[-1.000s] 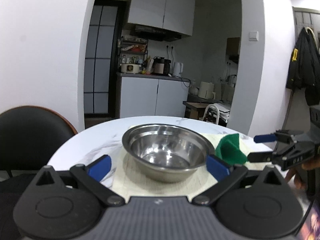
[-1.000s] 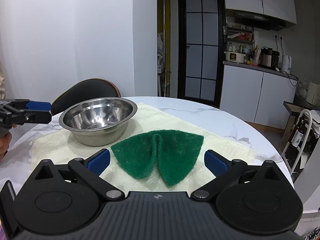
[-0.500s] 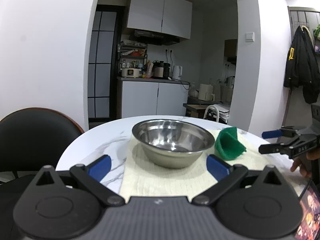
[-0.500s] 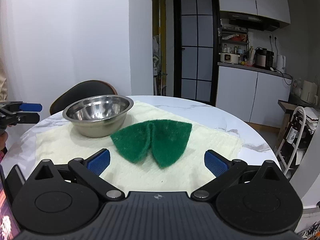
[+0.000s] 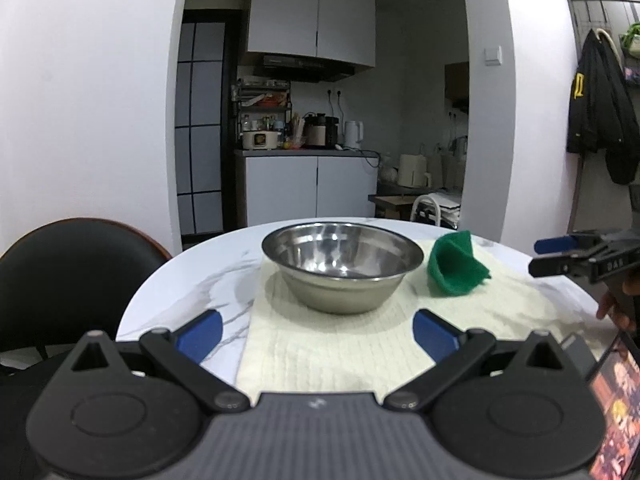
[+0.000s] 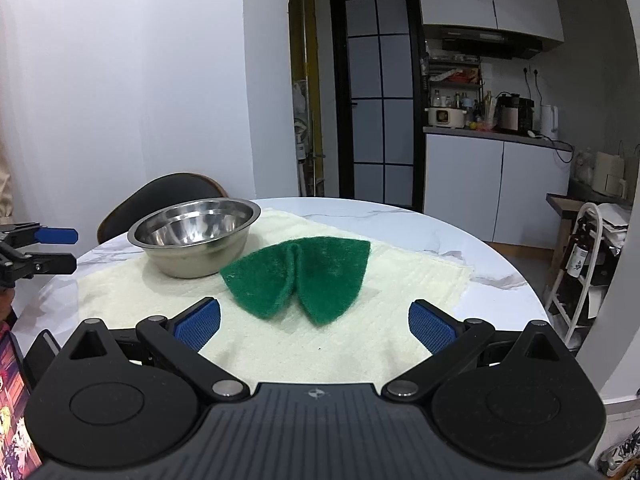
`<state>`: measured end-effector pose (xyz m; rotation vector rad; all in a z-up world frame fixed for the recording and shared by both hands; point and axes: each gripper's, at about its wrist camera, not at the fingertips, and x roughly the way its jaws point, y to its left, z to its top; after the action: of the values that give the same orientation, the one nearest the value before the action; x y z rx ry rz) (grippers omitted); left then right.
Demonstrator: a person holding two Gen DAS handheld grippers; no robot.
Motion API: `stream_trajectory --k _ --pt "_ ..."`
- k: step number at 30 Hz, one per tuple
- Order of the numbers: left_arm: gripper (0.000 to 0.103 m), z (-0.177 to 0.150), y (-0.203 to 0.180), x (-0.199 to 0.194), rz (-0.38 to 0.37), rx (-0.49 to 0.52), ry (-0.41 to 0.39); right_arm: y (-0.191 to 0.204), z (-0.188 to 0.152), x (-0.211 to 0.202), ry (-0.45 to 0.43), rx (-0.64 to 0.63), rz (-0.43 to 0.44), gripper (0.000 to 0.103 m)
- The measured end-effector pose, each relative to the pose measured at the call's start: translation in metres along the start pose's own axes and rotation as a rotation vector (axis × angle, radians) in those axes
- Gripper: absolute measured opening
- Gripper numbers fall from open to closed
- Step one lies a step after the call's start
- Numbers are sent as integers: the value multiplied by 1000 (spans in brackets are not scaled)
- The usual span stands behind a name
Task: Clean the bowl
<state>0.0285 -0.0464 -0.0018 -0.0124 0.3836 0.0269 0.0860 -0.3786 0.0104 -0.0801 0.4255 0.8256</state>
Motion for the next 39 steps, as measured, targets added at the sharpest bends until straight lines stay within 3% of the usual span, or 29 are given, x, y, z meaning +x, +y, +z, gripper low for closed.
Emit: stream_trajectory --k 7,19,39 --pt "103 -2 1 -7 0 -30 -34 6 -2 1 17 -50 -9 103" --pt "103 -6 -11 6 43 52 55 1 -4 3 56 -44 25 103" --pt "103 -6 -12 8 51 71 82 -4 -5 -2 67 -47 24 103"
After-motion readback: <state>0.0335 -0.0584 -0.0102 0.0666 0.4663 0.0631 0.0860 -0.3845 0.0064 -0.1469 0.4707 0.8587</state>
